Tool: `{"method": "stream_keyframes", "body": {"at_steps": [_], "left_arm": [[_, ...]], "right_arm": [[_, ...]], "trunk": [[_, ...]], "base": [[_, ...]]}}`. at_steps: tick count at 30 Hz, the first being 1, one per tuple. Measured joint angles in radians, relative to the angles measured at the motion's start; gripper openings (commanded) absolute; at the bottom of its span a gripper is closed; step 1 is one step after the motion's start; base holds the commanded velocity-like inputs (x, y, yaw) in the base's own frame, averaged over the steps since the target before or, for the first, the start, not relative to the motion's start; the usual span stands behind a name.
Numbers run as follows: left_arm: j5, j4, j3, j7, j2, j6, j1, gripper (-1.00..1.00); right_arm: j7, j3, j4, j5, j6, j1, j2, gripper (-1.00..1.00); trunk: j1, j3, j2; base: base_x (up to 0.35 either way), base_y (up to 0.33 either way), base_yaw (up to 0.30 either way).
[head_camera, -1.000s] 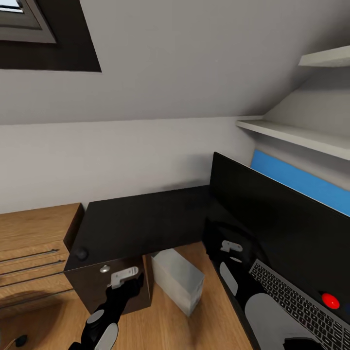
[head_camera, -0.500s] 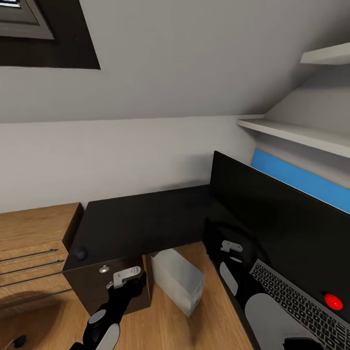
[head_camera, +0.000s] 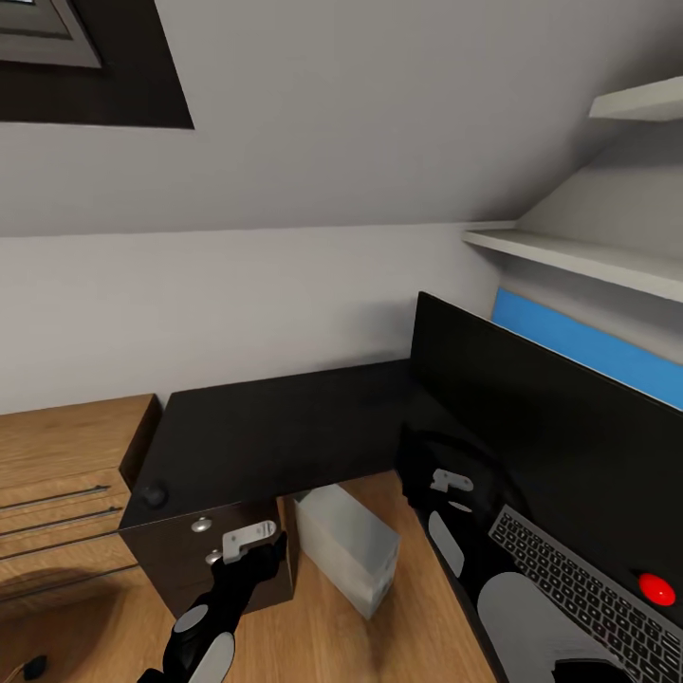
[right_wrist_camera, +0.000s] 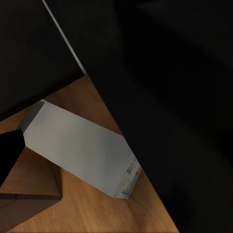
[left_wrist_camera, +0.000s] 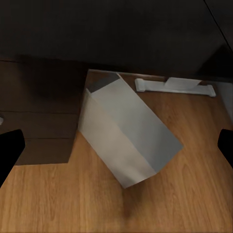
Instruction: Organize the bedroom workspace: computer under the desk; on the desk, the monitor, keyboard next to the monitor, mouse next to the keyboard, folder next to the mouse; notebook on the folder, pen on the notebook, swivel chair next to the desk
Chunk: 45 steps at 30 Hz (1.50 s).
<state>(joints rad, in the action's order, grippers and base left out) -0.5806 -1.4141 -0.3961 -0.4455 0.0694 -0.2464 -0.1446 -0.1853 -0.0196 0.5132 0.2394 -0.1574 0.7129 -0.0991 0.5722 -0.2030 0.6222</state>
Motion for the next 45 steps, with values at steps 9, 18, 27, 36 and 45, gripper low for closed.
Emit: {"method": "stream_keyframes", "body": {"at_steps": [9,18,27,36,45], "left_arm": [[0.001,0.011,0.000,0.000,-0.011,0.000,0.000,1.00],[0.001,0.012,0.000,0.000,-0.012,0.000,0.000,1.00],[0.001,0.012,0.000,0.000,-0.012,0.000,0.000,1.00],[0.001,0.012,0.000,0.000,-0.012,0.000,0.000,1.00],[0.001,0.012,0.000,0.000,-0.013,0.000,0.000,1.00]], "right_arm": [[0.000,0.000,0.000,0.000,0.000,0.000,0.001,1.00],[0.000,0.000,0.000,0.000,0.000,0.000,0.001,1.00],[0.000,0.000,0.000,0.000,0.000,0.000,0.001,1.00],[0.000,0.000,0.000,0.000,0.000,0.000,0.000,1.00],[0.000,0.000,0.000,0.000,0.000,0.000,0.000,1.00]], "trunk": [[0.035,-0.028,0.063],[0.069,-0.057,0.126],[0.104,-0.085,0.189],[0.138,-0.113,0.253],[0.173,-0.141,0.316]], "base": [[0.000,0.000,0.000],[0.000,0.000,0.000],[0.000,0.000,0.000],[0.000,0.000,0.000],[0.000,0.000,0.000]]}}
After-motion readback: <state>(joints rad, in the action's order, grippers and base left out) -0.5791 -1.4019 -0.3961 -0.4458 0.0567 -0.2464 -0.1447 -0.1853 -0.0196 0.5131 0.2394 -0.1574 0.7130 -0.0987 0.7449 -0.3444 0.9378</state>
